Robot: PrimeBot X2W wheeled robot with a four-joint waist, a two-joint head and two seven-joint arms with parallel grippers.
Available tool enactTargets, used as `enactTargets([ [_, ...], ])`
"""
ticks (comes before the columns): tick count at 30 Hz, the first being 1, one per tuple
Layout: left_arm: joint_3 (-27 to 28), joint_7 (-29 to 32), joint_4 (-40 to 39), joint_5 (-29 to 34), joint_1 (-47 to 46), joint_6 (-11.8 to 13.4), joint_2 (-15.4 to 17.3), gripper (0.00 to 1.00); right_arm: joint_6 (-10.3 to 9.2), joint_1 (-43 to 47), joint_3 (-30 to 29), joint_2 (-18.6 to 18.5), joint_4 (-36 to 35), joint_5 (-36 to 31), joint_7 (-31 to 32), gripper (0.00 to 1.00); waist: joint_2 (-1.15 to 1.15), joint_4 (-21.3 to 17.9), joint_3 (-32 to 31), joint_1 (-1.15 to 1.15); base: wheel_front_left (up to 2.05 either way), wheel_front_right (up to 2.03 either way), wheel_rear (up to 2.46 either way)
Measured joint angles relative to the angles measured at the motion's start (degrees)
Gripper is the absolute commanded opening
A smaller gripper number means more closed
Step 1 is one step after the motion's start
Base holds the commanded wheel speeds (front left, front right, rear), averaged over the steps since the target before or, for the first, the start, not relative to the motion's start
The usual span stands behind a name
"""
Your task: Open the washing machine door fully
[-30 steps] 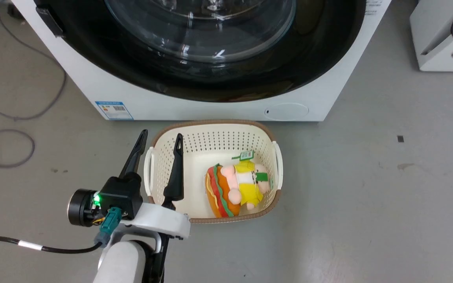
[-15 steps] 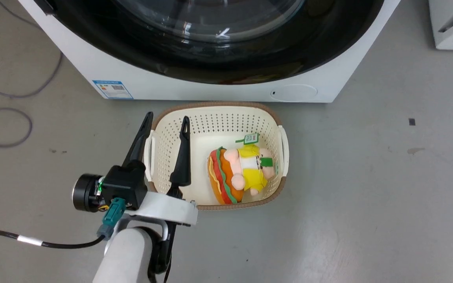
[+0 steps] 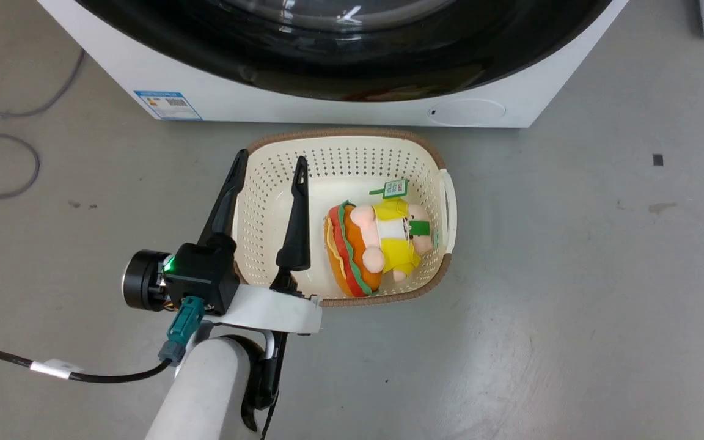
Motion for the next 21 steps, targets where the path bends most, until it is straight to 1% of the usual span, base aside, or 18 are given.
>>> enactTargets([
  [7, -1.0, -0.9, 0.1, -0.7, -1.8, 0.1, 0.0, 1.0, 0.0, -3.8, 2.0, -0.2, 1.1, 3.0, 4.3, 0.0, 0.0, 0.3, 1.8, 0.0, 0.0, 0.0, 0.0],
  [13, -2.1, -1.5, 0.1, -1.3, -2.7, 0.6, 0.0, 1.0, -0.01, -6.7, 3.8, -1.2, 2.5, 5.4, 8.6, 0.0, 0.0, 0.6, 3.0, 0.0, 0.0, 0.0, 0.0],
  [16, -2.5, -1.9, 0.2, -1.5, -3.3, 1.0, 0.0, 1.0, 0.0, -7.3, 4.6, -1.3, 3.0, 6.8, 10.8, 0.0, 0.0, 0.6, 3.2, 0.0, 0.0, 0.0, 0.0],
  [21, -2.6, -1.9, 0.2, -1.5, -3.5, 1.0, 0.0, 1.0, 0.0, -7.0, 5.0, -1.3, 2.8, 7.5, 12.4, 0.0, 0.0, 0.5, 2.5, 0.0, 0.0, 0.0, 0.0],
])
